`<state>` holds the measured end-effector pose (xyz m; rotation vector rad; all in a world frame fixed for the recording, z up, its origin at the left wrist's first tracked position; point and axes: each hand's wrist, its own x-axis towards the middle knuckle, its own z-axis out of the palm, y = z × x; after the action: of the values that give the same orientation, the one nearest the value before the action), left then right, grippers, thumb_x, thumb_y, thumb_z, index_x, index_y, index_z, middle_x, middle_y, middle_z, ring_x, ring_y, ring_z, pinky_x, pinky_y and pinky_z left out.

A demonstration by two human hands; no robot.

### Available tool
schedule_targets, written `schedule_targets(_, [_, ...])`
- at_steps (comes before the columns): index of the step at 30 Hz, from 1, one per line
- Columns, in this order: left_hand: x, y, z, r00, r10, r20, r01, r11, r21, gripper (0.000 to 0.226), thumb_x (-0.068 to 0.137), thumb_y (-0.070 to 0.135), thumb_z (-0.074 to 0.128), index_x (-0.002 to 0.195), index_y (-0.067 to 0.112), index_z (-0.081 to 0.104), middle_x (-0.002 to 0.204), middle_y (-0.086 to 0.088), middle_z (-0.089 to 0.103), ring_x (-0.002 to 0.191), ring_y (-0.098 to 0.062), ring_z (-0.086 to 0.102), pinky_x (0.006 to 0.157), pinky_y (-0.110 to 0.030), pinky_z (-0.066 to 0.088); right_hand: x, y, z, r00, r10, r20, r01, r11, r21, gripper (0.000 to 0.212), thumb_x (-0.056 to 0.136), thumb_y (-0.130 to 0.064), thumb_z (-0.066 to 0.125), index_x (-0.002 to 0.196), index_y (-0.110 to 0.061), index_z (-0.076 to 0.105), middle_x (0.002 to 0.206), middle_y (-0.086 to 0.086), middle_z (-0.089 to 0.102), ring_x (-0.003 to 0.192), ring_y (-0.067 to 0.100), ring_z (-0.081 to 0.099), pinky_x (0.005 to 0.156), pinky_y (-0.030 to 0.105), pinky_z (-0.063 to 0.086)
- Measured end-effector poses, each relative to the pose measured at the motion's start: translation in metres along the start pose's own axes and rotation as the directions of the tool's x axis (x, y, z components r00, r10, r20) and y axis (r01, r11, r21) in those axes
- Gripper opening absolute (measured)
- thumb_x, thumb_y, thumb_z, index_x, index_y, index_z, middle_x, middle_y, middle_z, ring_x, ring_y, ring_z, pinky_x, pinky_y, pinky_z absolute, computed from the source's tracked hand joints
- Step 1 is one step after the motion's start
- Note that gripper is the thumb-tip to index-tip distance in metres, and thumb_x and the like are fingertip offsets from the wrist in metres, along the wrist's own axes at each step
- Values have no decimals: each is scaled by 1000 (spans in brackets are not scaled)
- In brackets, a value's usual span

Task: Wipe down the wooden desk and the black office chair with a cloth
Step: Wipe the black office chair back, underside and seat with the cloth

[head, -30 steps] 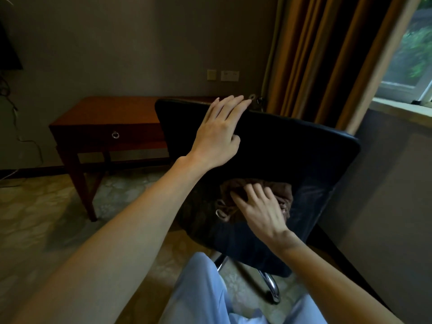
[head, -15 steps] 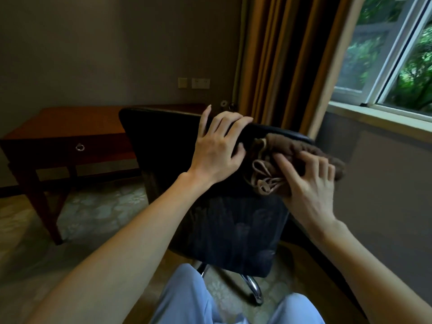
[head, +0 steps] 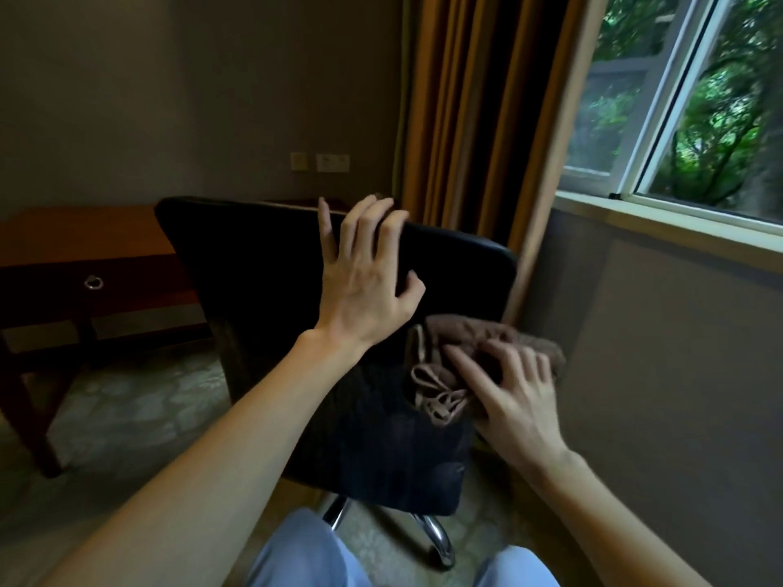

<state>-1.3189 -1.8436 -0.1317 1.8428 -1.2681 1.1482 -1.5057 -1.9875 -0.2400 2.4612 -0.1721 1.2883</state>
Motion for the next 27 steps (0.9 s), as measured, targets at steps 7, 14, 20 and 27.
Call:
schedule_targets(7, [10,15,-4,997,75,34,-73,995,-72,47,94,22,50,140,23,60,130,0,63,131,-23,52,125,-58,14,47,22,3,965,158,-212,-159,987,13,56,92,-38,62,144,-26,47,129,17,39,112,38,44,92,50,37])
schedule_targets(14, [2,-7,-5,997,56,-46,-60,994,-91,40,95,17,50,133,19,63,127,-3,63,128,-26,53,125,-57,16,-33,4,62,993,106,56,-116,968,223,67,75,-31,75,136,-21,50,118,16,44,100,37,48,85,50,49])
schedule_targets(20, [-18,-16,-2,998,-1,-57,-2,999,-39,54,93,32,58,143,12,52,149,-14,49,147,-32,36,127,-58,7,-49,-1,48,975,-65,214,22,980,197,65,79,-37,69,140,-24,52,117,12,46,100,32,47,80,41,45])
schedule_targets(27, [-37,-14,10,996,-71,-48,68,995,-79,97,93,61,62,162,5,23,168,-23,17,158,-39,8,124,-64,15,-1,-13,12,957,152,-247,-94,968,232,51,94,-48,64,136,-21,55,124,15,44,110,37,50,94,42,44])
